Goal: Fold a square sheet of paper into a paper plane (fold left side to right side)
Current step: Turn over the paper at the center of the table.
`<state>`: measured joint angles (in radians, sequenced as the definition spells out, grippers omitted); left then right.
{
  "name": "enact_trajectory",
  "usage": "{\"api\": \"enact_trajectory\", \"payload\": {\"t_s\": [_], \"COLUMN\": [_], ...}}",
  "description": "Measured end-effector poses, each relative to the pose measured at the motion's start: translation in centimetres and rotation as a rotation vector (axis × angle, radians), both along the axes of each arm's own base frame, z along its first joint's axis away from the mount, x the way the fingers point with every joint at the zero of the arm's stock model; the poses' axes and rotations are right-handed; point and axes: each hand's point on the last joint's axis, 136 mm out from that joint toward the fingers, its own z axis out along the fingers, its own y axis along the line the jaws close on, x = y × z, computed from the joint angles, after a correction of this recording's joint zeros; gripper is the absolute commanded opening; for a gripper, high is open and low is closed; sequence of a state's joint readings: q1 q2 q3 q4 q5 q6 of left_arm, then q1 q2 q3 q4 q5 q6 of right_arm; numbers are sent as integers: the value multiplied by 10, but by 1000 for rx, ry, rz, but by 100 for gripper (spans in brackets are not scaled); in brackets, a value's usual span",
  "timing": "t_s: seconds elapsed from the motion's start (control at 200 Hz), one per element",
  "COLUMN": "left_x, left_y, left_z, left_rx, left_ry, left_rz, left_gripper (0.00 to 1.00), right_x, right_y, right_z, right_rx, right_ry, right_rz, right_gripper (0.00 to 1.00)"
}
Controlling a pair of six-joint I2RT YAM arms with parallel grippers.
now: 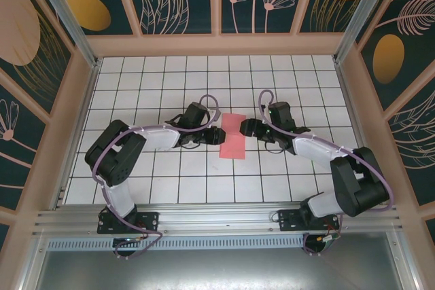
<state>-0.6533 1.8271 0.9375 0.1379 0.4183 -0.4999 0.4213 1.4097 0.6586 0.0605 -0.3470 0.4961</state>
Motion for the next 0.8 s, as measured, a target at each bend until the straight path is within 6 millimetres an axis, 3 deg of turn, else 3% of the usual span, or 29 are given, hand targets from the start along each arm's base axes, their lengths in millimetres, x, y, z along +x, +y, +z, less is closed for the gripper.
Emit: {"api": "enact_trajectory", "payload": {"t_s": [0.135,0.375,0.656,0.801], "left_x": [3,7,5,6], "left_y": [1,9,15,15], "left_z": [0,2,15,16], "left_rx": [8,36,26,24], "left_ry": [-14,-57,-97,-100], "left_rz": [3,37,55,56], "left_gripper": [0,0,0,0], "right_x": [-7,-16,-22,-17], "right_y": [1,8,34,50], "right_z": [-6,-14,-35,-34], "right_rx": [9,42,114,143], "right_ry": [26,74,163,162], "right_rz": [13,41,92,121], "right_gripper": [72,72,70,59]}}
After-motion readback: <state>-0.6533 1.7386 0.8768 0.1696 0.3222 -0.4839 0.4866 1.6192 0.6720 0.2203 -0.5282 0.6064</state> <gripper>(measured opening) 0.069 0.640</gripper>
